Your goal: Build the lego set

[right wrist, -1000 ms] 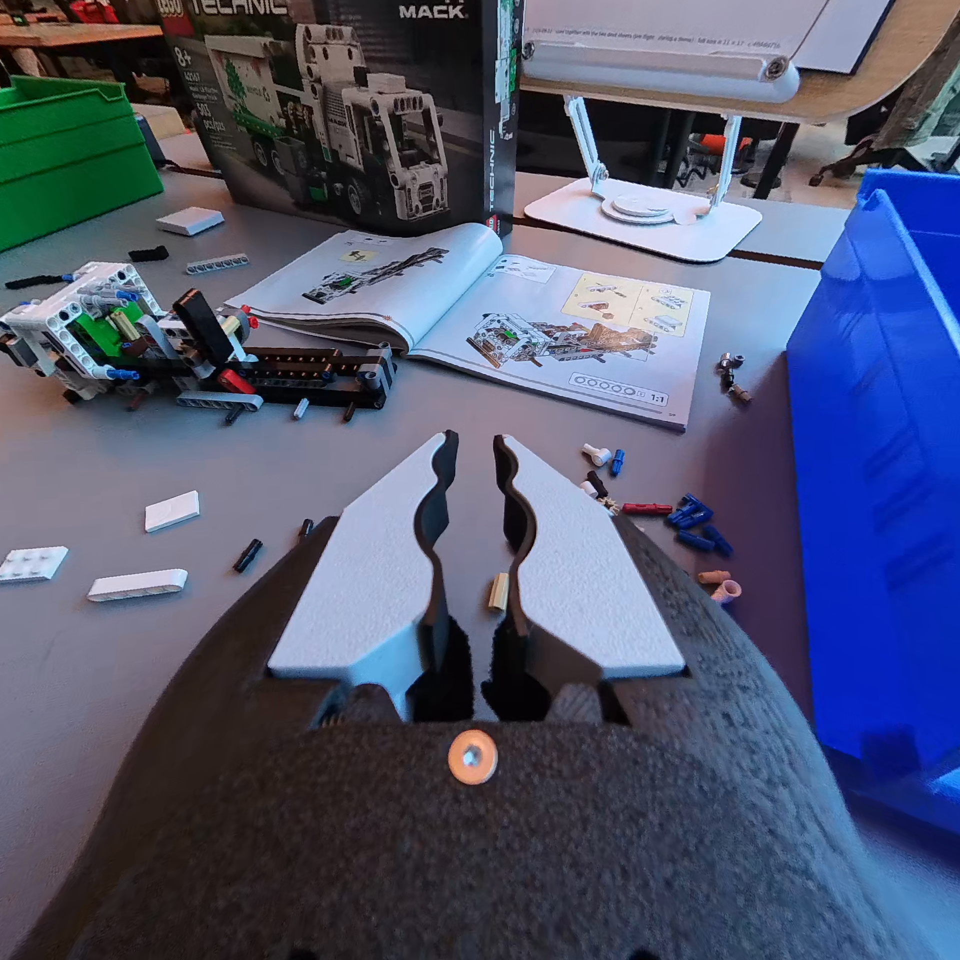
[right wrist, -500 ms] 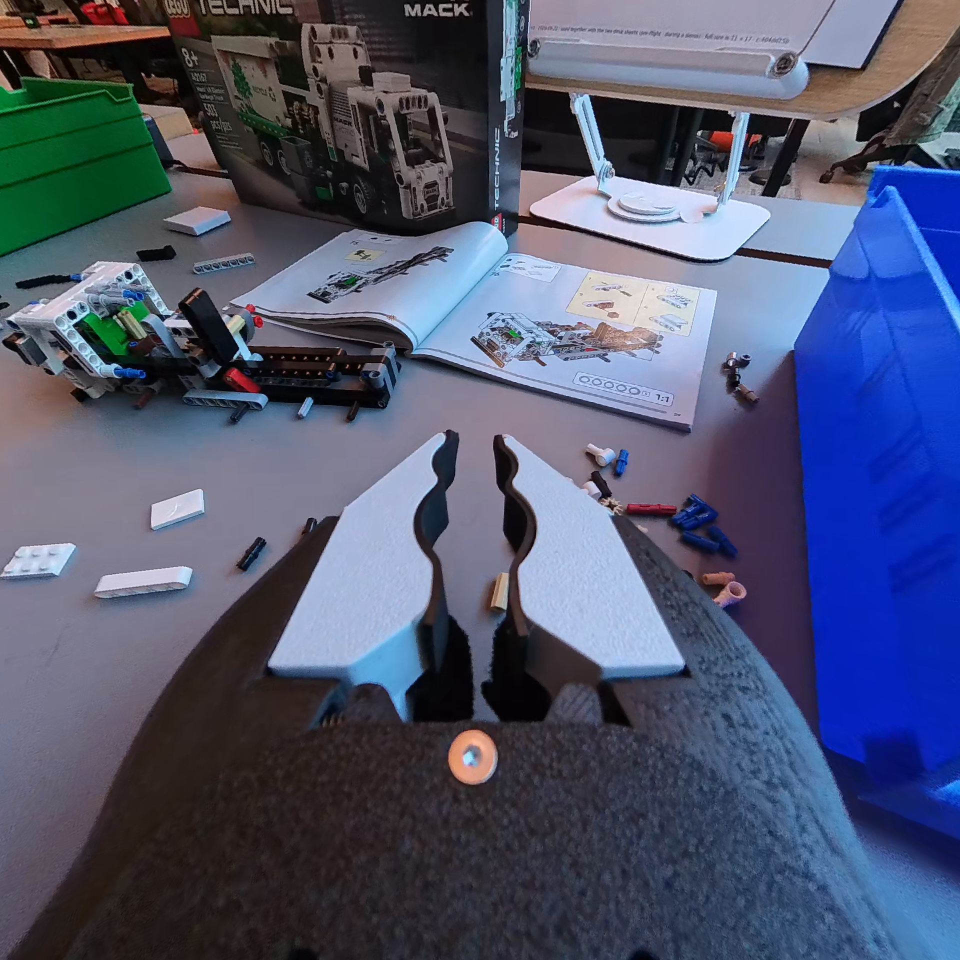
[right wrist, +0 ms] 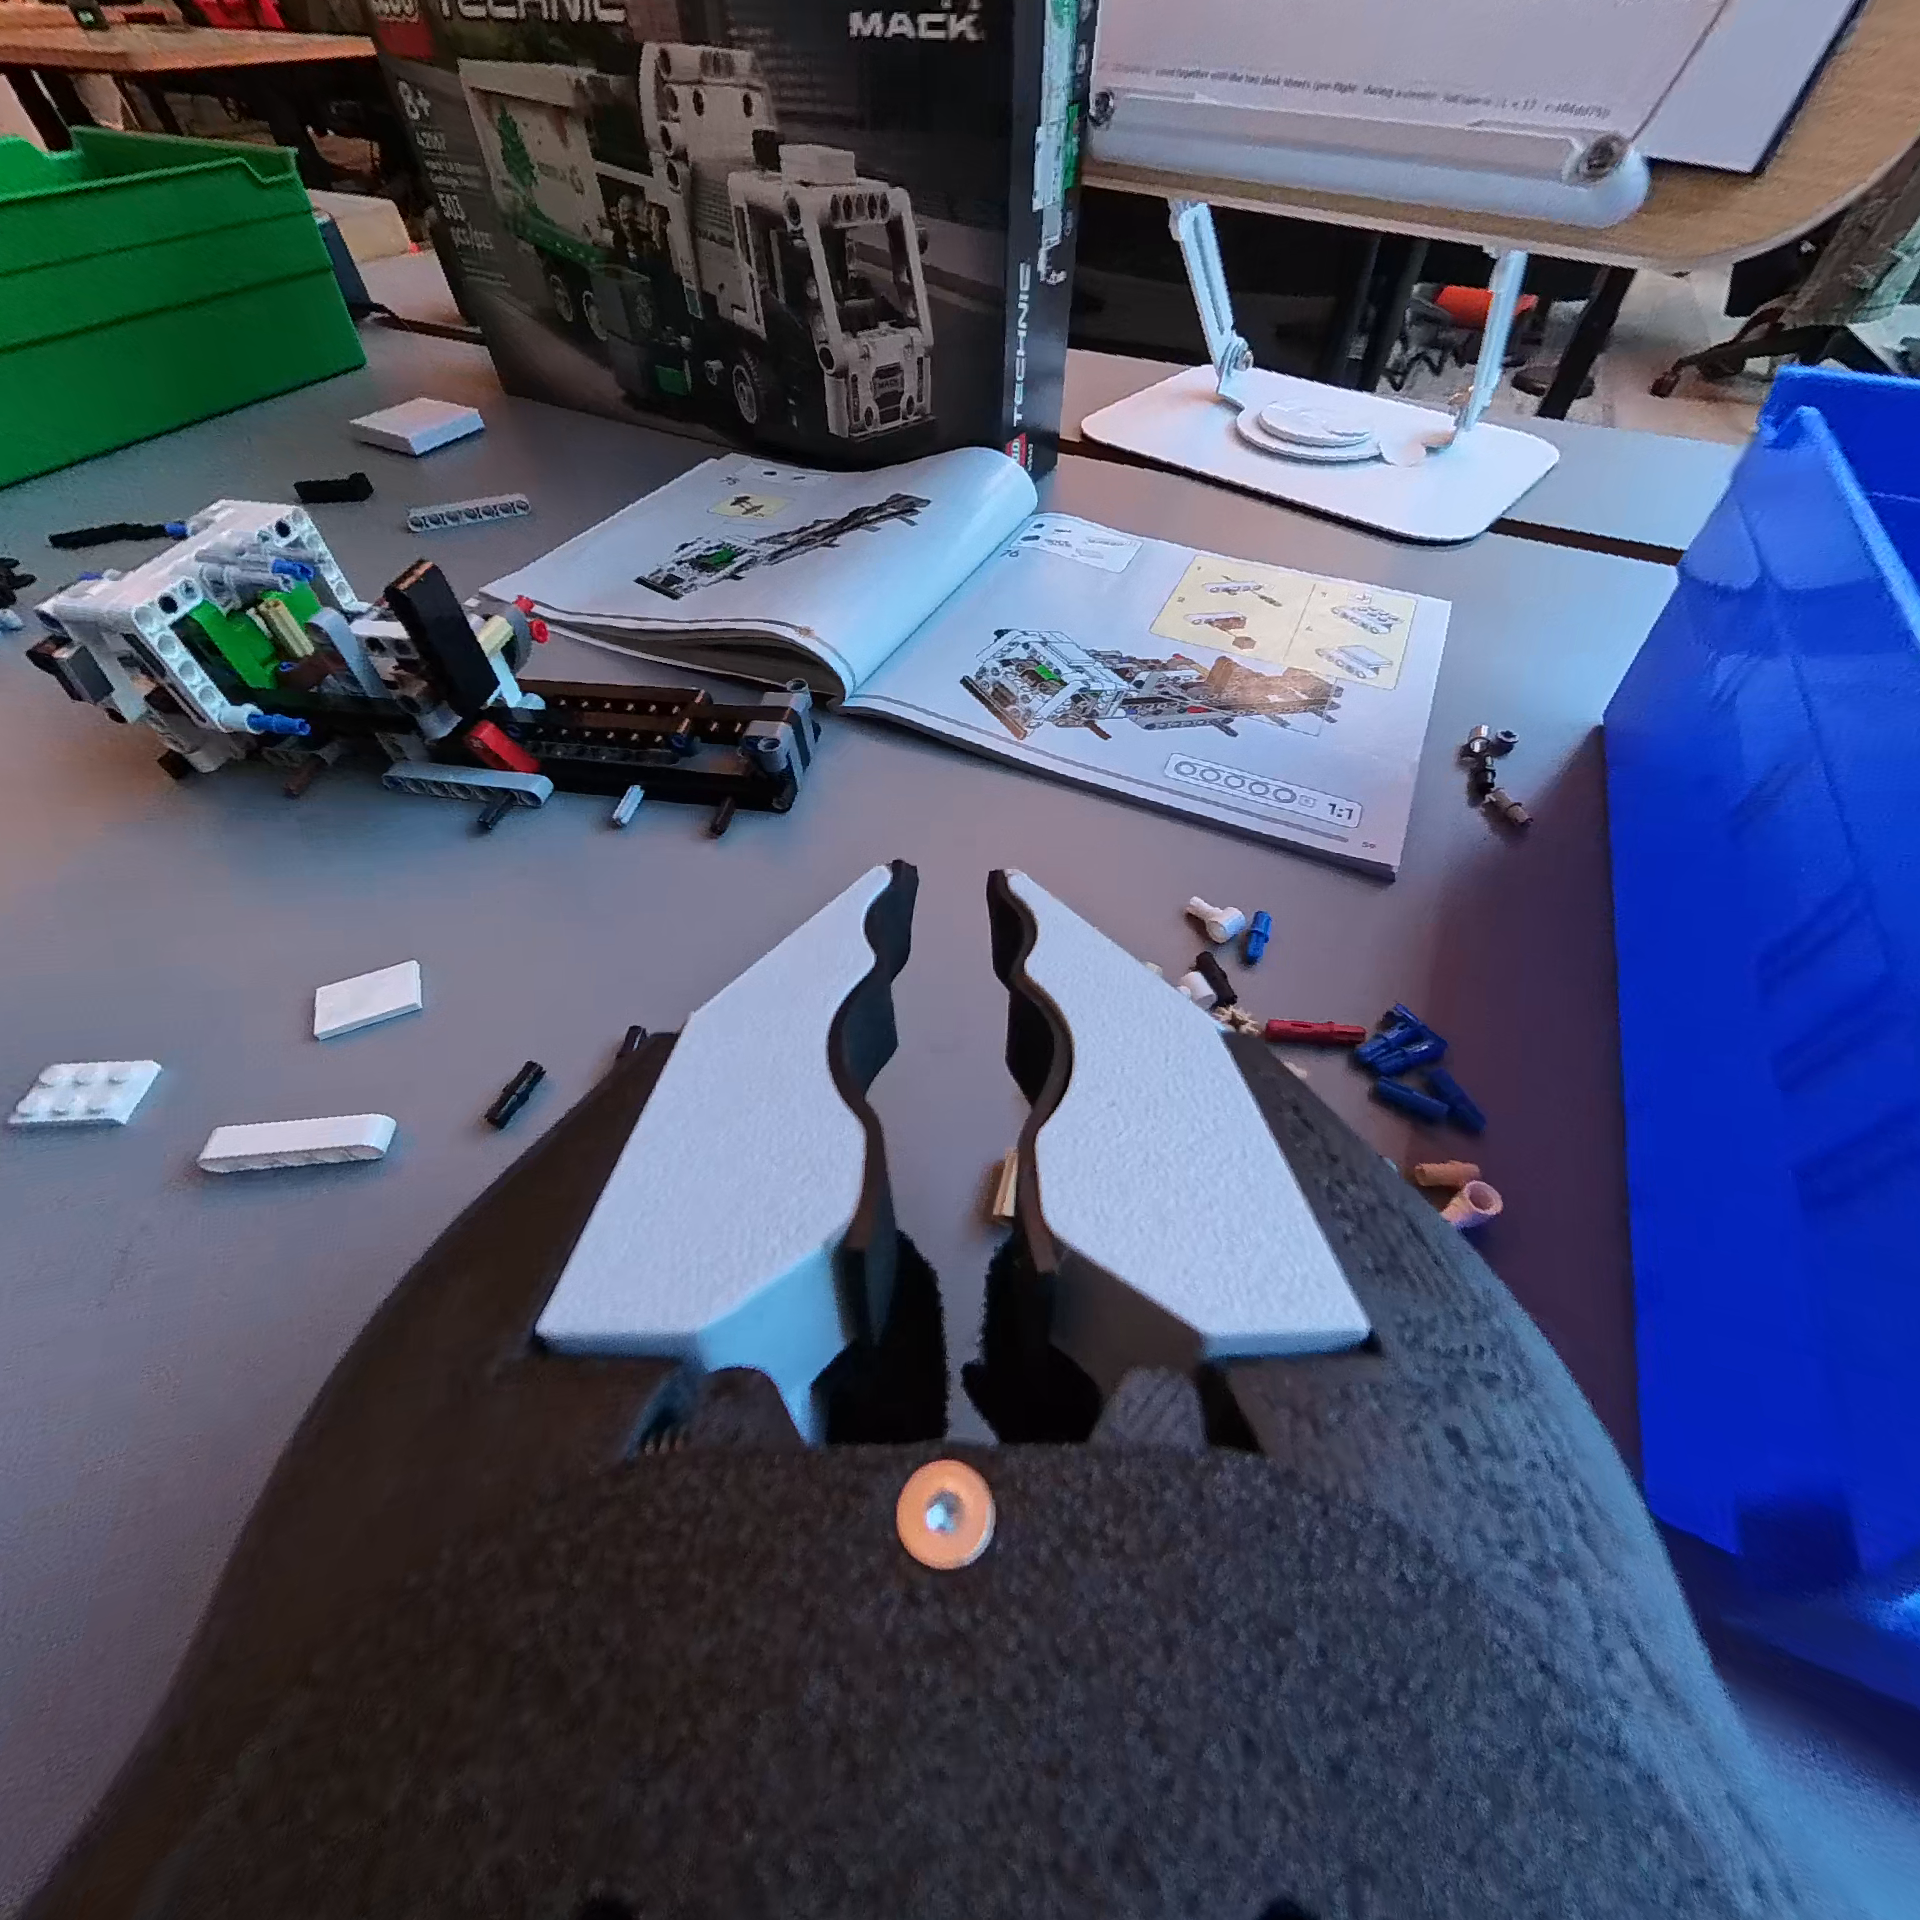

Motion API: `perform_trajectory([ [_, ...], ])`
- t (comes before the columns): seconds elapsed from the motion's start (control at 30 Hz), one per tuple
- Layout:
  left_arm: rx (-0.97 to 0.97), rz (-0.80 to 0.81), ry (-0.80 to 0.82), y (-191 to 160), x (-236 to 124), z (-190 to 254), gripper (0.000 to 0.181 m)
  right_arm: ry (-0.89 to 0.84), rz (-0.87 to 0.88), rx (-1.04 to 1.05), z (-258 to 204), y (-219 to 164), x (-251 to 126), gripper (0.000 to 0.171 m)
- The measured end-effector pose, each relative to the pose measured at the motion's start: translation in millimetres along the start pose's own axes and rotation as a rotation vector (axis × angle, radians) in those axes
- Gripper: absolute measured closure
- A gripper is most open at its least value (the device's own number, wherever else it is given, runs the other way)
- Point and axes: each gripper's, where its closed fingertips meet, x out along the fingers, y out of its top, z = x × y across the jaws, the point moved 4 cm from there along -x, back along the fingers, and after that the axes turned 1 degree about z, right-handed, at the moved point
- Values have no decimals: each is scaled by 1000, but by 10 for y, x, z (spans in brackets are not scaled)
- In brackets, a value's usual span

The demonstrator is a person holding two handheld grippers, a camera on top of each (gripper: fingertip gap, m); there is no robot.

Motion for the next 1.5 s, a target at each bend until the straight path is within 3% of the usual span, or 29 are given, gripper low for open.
perform_trajectory([
  [0.2, 129, -158, -76, -29, 578, 135, 165, -13, -49, -132, -99, -47, 56, 157],
  [0.4, 178, -226, -160, -122, 892, 266, 164, -9, -88, -204, -168, -93, 94, 155],
  [0.9, 210, -190, -206, -156, 1033, 377, 164, 56, -28, 3, -20, -22, 36, 153],
  [0.97, 203, -179, -182, -153, 1033, 354, 154, 61, -21, 26, 0, -17, 29, 153],
  [1.13, 161, -62, -131, -48, 847, 354, 152, 68, -12, 63, 31, -9, 22, 153],
  [1.3, 141, 99, -26, -2, 342, 324, 152, 68, -10, 76, 44, -8, 21, 153],
  [1.5, 26, 205, 100, -296, -284, 222, 152, 62, -17, 72, 44, -14, 28, 152],
])
